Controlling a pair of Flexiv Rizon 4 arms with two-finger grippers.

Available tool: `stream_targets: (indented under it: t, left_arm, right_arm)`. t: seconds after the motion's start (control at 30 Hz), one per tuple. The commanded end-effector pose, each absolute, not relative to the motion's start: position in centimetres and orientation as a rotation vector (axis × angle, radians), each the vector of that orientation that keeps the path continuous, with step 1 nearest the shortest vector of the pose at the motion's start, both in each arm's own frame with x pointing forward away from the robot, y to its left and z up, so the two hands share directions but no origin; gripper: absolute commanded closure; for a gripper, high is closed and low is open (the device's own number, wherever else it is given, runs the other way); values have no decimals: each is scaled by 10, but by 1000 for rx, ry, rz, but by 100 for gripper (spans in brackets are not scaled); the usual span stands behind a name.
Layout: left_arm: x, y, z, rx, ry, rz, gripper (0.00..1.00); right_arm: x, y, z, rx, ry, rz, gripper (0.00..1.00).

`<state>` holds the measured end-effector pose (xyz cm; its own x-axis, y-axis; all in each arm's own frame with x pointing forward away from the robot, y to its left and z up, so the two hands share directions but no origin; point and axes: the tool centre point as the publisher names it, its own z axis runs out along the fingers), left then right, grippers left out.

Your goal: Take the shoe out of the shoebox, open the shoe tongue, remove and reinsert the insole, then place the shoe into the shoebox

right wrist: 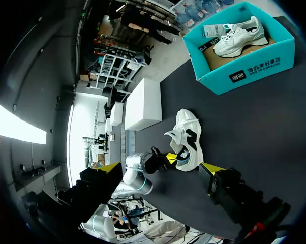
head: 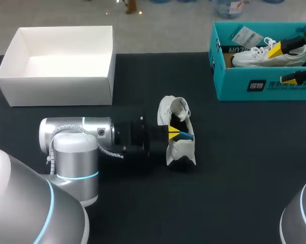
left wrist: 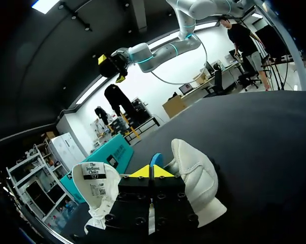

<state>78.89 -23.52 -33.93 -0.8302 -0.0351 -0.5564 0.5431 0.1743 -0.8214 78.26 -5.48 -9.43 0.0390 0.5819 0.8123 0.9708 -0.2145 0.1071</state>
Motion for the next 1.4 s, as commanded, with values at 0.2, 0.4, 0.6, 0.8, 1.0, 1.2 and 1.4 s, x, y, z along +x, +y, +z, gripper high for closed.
stream_targets:
  t: [0.2, 0.4, 0.6, 0.8, 1.0, 1.2, 1.4]
  left_arm:
    - [787, -240, -338, 473, 2025, -1709, 92]
    - [780, -233, -325, 478, 2013, -1730, 13]
    - [782, -232, -327, 473, 2024, -1730, 23]
    - [781, -236, -333, 474, 2050, -1740, 56]
    - [781, -240, -339, 478, 2071, -1740, 83]
    - [783, -241, -343, 485, 2091, -1734, 100]
    - [785, -241, -355, 486, 2145, -1685, 100]
  right_arm:
    - [783, -54, -95, -1844, -1563, -1054, 0]
    - [783, -54, -95, -1844, -1563, -1054, 0]
    - [783, -54, -95, -1844, -1563, -1054, 0]
    - [783, -54, -95, -1844, -1563, -1054, 0]
    - [783, -54, -95, -1844, -1563, -1054, 0]
    - [783, -54, -95, -1844, -1563, -1054, 0]
    - [783, -54, -95, -1844, -1563, -1054, 0]
